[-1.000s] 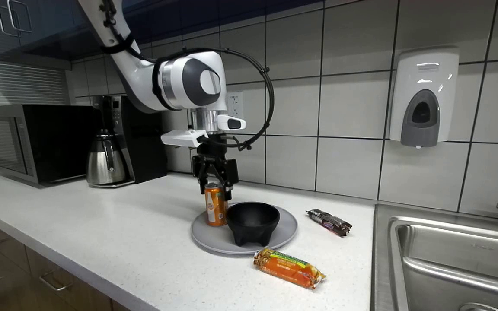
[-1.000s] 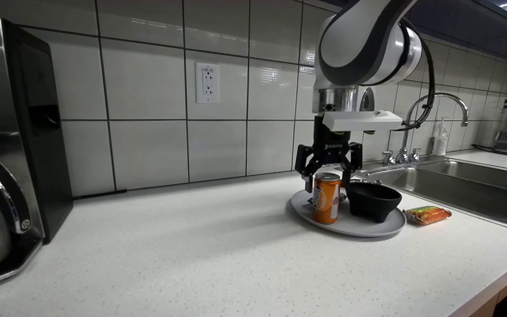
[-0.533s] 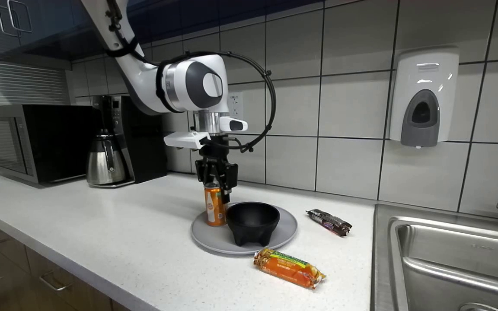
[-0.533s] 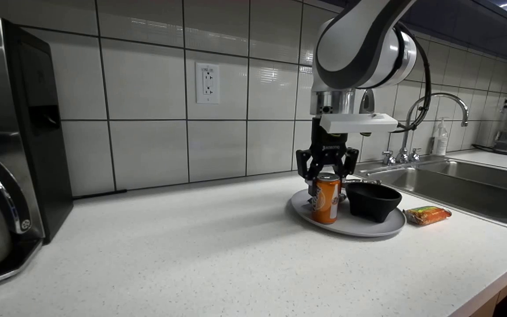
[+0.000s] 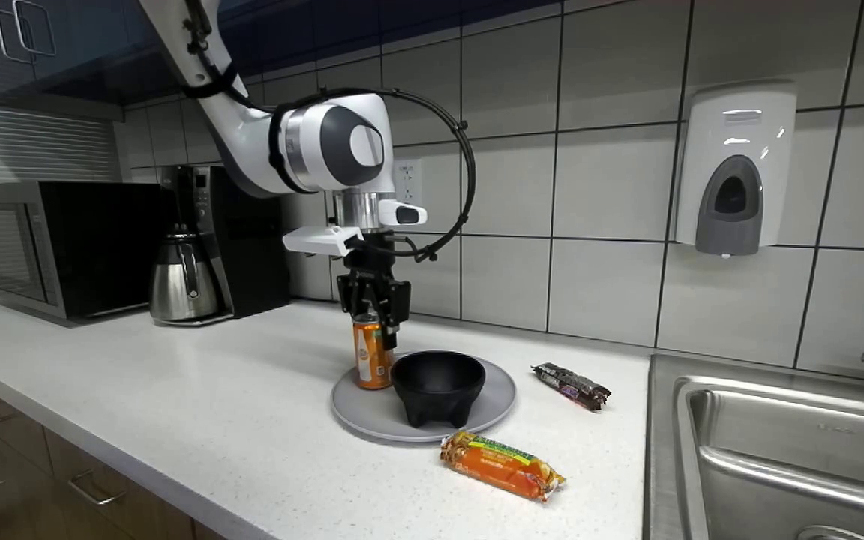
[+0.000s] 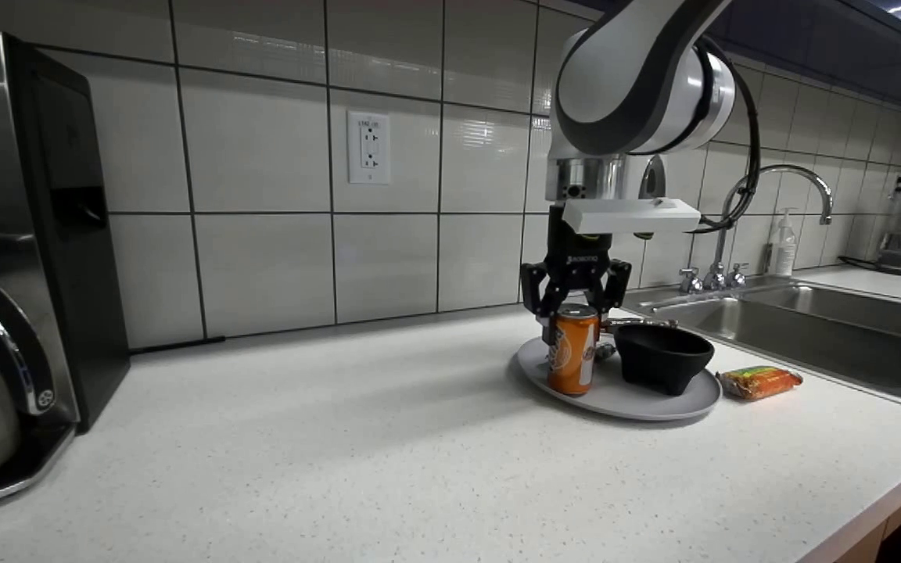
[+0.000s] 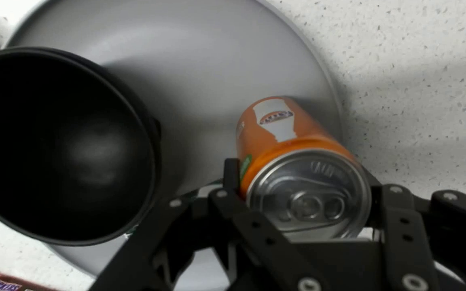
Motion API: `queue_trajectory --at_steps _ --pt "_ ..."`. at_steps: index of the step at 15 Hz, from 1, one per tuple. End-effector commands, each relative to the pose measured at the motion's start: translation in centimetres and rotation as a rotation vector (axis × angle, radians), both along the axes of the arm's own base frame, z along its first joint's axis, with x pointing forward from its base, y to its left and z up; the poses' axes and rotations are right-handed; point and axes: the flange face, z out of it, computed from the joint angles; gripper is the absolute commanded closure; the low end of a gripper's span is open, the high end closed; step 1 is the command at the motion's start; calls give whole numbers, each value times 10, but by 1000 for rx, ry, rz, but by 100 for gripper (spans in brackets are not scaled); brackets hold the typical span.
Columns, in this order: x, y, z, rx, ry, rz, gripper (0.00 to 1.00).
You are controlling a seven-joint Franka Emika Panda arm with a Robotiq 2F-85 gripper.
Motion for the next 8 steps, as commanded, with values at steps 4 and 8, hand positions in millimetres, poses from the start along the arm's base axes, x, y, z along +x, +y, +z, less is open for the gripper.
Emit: queue_trajectory --at_steps 4,8 --pt "-1 26 31 3 -51 12 62" --pt "-1 53 37 13 -62 59 62"
